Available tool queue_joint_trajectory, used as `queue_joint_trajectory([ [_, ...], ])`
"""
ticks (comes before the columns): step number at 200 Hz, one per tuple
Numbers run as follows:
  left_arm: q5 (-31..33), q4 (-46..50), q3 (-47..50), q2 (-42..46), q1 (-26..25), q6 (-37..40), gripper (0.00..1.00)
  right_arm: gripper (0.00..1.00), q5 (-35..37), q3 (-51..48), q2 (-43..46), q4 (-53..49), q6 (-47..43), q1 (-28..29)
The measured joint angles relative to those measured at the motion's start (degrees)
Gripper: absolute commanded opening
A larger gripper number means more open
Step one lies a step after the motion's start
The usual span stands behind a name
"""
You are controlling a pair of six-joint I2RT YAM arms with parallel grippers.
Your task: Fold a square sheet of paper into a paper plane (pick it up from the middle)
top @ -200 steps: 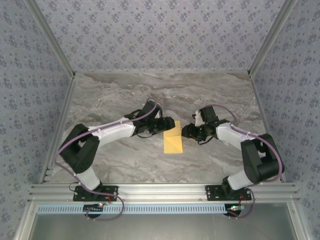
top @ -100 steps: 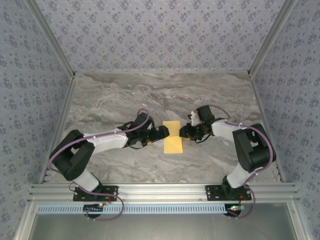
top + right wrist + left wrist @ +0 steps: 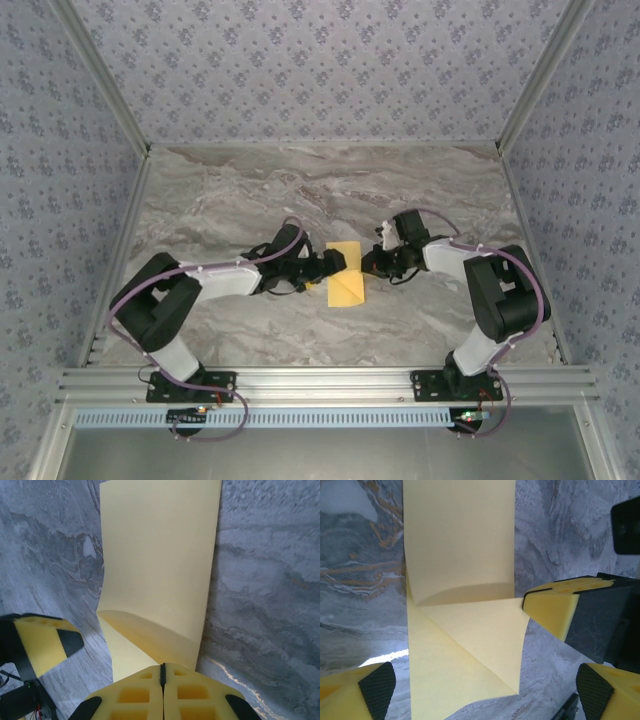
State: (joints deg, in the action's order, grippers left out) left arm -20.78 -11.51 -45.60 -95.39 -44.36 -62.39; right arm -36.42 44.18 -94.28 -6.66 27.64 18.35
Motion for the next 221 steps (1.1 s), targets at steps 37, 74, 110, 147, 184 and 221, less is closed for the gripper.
queue_joint_trajectory([
  [37,-3.3,-3.8,0.0,-3.1,0.0,-2.1,0.73,0.05,0.2,-1.3,0.2,1.1,0.5,-1.2],
  [74,-5.6,-7.4,-0.1,-5.7,0.0,-3.9,0.58,0.05,0.2,-1.6,0.9,1.2,0.7,-1.6],
  [110,-7.0,-9.2,-1.5,-8.2,0.0,-4.9,0.53,0.06,0.2,-1.9,1.2,1.3,0.7,-1.9],
  [147,-7.9,-11.9,-3.3,-10.6,0.0,-6.0,0.47,0.07,0.2,-2.1,1.3,1.3,0.7,-1.9],
  [184,-8.4,-12.7,-3.5,-12.0,0.0,-6.6,0.37,0.19,0.2,-2.2,2.4,1.1,1.2,-2.2],
  [221,-8.4,-12.7,-3.6,-12.0,0.0,-5.2,0.2,0.44,1.3,-2.3,6.0,-0.7,2.0,-2.8],
])
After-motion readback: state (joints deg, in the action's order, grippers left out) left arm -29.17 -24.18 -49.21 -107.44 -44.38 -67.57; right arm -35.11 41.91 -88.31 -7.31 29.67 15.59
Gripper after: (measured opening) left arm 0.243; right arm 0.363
